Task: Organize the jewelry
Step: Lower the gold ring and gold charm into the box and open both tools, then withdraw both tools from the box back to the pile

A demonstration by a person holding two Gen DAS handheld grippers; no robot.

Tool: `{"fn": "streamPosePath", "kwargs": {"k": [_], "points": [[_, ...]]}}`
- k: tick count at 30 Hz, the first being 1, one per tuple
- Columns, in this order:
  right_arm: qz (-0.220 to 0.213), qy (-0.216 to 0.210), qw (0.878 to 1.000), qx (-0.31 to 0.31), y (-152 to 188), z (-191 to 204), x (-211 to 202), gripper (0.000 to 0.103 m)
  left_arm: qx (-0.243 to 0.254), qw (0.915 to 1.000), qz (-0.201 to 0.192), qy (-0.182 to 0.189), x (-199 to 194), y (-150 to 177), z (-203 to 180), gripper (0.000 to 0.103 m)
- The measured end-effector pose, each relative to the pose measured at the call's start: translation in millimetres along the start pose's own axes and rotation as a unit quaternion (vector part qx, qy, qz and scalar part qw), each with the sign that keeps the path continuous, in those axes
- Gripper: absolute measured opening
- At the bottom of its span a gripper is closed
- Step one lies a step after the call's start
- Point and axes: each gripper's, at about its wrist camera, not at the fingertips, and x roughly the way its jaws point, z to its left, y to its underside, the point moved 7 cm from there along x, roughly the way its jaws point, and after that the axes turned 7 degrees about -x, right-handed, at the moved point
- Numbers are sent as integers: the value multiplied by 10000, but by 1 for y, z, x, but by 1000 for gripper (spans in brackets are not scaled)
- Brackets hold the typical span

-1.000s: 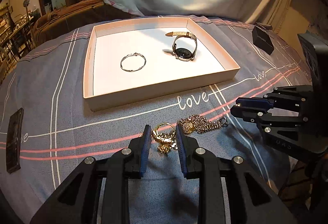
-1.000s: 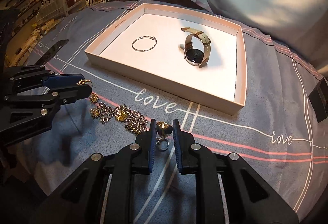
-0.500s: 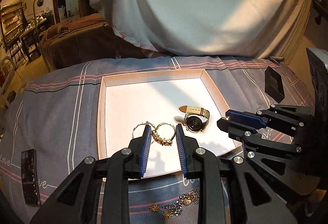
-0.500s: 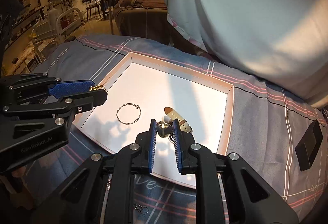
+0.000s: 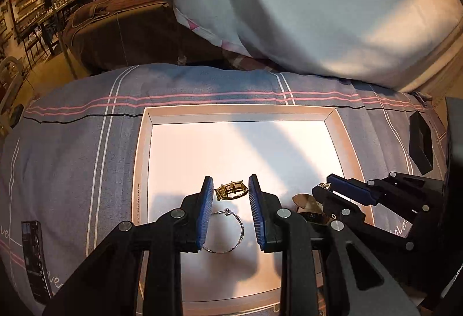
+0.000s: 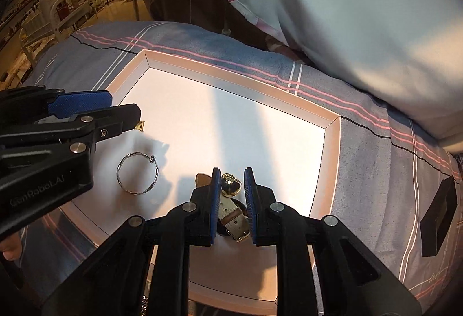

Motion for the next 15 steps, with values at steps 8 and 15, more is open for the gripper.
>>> {"fn": "streamPosePath", "kwargs": {"k": [8, 15], "points": [[-78, 55, 9999, 52, 10, -2, -14, 18, -11, 9998, -190, 94, -16, -1, 2, 52], [-599, 46, 9982, 57, 59, 14, -62, 47, 100, 9994, -307, 95, -41, 44, 16, 67]]}}
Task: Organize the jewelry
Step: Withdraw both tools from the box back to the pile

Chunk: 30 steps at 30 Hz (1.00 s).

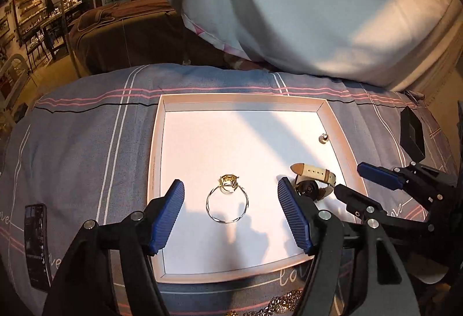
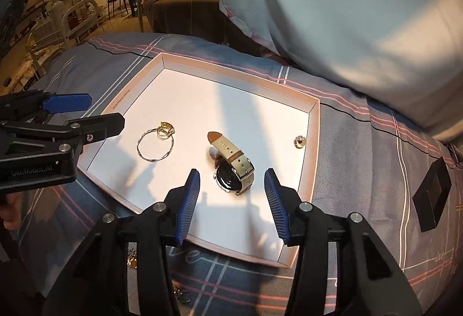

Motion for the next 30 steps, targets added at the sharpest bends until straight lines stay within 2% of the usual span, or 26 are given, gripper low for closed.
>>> {"fn": "streamPosePath", "kwargs": {"k": [2, 3, 4, 7, 9, 11, 13, 17, 20, 22, 27, 30], "points": [[-75, -137, 9999, 25, 30, 13, -14, 49, 138, 9999, -55, -60, -12, 29, 9, 74], [-56, -236, 9997, -41, 47, 23, -16, 54, 180, 9998, -37, -98, -15, 47, 14, 75], [0, -295, 9995, -109, 63, 33, -16, 58, 200, 9997, 24, -106, -17, 66, 18, 77], [319, -399, 9981, -358, 101, 63, 0, 58, 253, 9991, 245, -219, -14, 119, 32, 77], [467, -506, 9965, -473, 114, 78, 13, 58, 194, 9985, 303, -401, -13, 142, 42, 77], [428, -378, 9966, -593, 117, 82, 22, 59, 94, 9983, 482, -300, -9, 158, 47, 77], [392, -157, 9988, -249, 114, 65, 25, 59, 68, 9980, 545, -320, -7, 165, 49, 77], [582, 654, 9951, 467, 128, 2, 31, 59, 193, 9979, 534, -325, -6, 170, 44, 77], [651, 615, 9912, 971, 146, -33, 25, 64, 267, 9981, 474, -289, -5, 168, 39, 77], [708, 896, 9882, 1021, 150, -43, 16, 64, 353, 9979, 474, -256, -3, 168, 34, 77], [178, 787, 9916, 1010, 141, -32, -15, 64, 495, 9975, 464, -178, -4, 170, 23, 77], [159, 773, 9922, 966, 144, -30, -21, 64, 511, 9974, 473, -178, -6, 173, 23, 78]]}}
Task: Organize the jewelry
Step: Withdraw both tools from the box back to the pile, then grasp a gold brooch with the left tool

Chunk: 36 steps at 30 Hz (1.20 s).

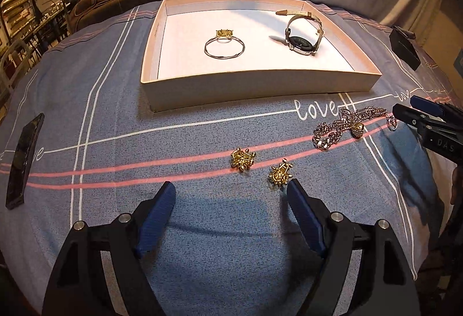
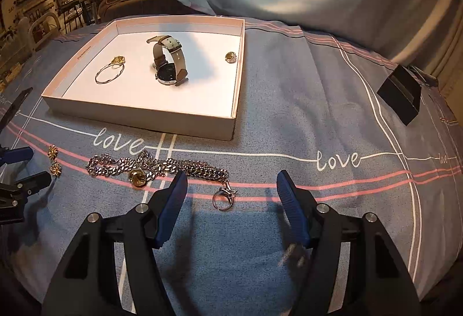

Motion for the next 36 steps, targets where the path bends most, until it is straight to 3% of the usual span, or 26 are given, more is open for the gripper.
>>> {"fn": "streamPosePath", "kwargs": {"k": [3, 7, 10, 12, 15, 19, 21, 26, 28, 33, 36], "points": [[196, -109, 9997, 4, 1, 2, 7, 64, -69, 10000, 27, -6, 0, 1, 3, 78], [57, -359, 9988, -332, -15, 32, 18, 64, -158, 9998, 18, 86, 0, -4, 2, 78], [59, -286, 9978, -601, -21, 50, 31, 64, -212, 9997, 22, 106, -2, -4, 3, 78], [213, -293, 9957, -854, -14, 61, 36, 64, -212, 9997, 16, 90, -5, -2, 4, 78], [322, -638, 9915, -1092, 3, 78, 22, 64, -235, 9997, -19, 86, -9, 0, 8, 79], [173, -661, 9959, -601, 17, 61, -4, 64, -260, 9996, -51, 127, -9, 0, 8, 80], [251, -870, 9954, -321, 23, 53, -7, 64, -219, 9996, -64, 176, -7, 1, 5, 80], [542, -1019, 9927, -363, 32, 61, -4, 64, -27, 9996, 7, 281, -5, 5, -11, 80], [560, -984, 9928, -395, 31, 65, -3, 72, -53, 9995, 26, 316, -6, 7, -14, 80], [589, -817, 9940, -433, 34, 62, -2, 80, -176, 9979, 146, 600, -6, 10, -32, 80], [691, -671, 9951, -241, 39, 54, 0, 88, -74, 9988, 128, 476, 2, 9, -43, 80]]}}
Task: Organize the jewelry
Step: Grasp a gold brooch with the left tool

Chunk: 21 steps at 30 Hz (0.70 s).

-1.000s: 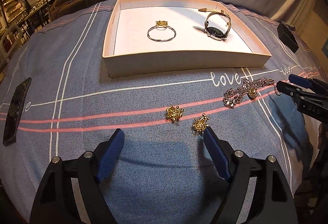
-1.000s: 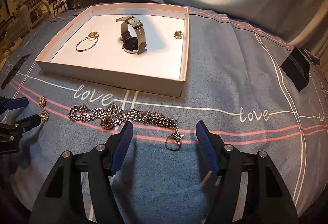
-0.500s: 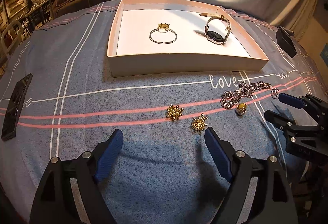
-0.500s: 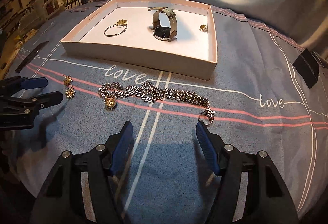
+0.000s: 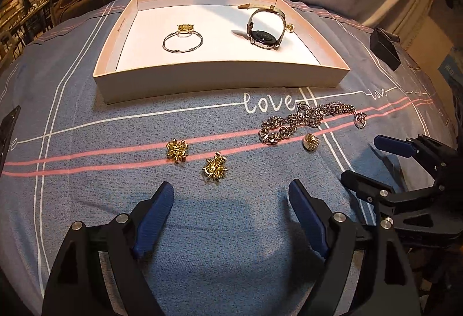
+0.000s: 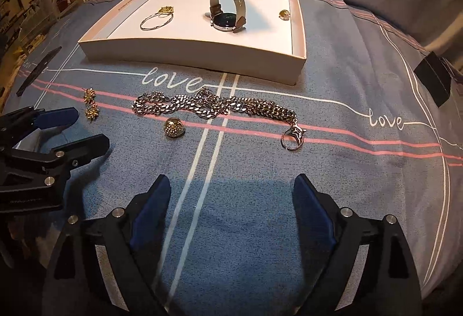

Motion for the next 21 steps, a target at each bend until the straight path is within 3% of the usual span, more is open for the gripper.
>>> {"fn": "streamPosePath", "kwargs": {"k": [3, 6, 8, 11, 13, 16, 19, 21], "points": [[-65, -448, 9978, 494, 5, -3, 0, 90, 10, 9999, -84, -78, 6, -6, -2, 78], [-128, -435, 9962, 748, 7, -5, 3, 92, 29, 9998, -183, -112, 8, -12, -1, 72], [-188, -390, 9957, 822, 6, -4, 4, 94, 177, 9993, -267, -175, 8, -13, 0, 55], [-426, -435, 9922, 1092, 4, -1, 4, 98, 190, 9991, -361, -148, 3, -10, 3, 48], [-550, -577, 9919, 991, 3, 8, 5, 98, 171, 9990, -420, -54, -1, -5, 4, 48], [-304, -223, 9983, 441, 3, 20, 11, 98, 158, 9986, -502, 29, -4, 0, 7, 48], [-255, -99, 9980, 577, 3, 17, 12, 98, 163, 9985, -516, 4, -1, -2, 5, 48], [-246, -33, 9986, 469, 2, 19, 12, 98, 178, 9984, -530, 12, 1, -6, 1, 42]]}}
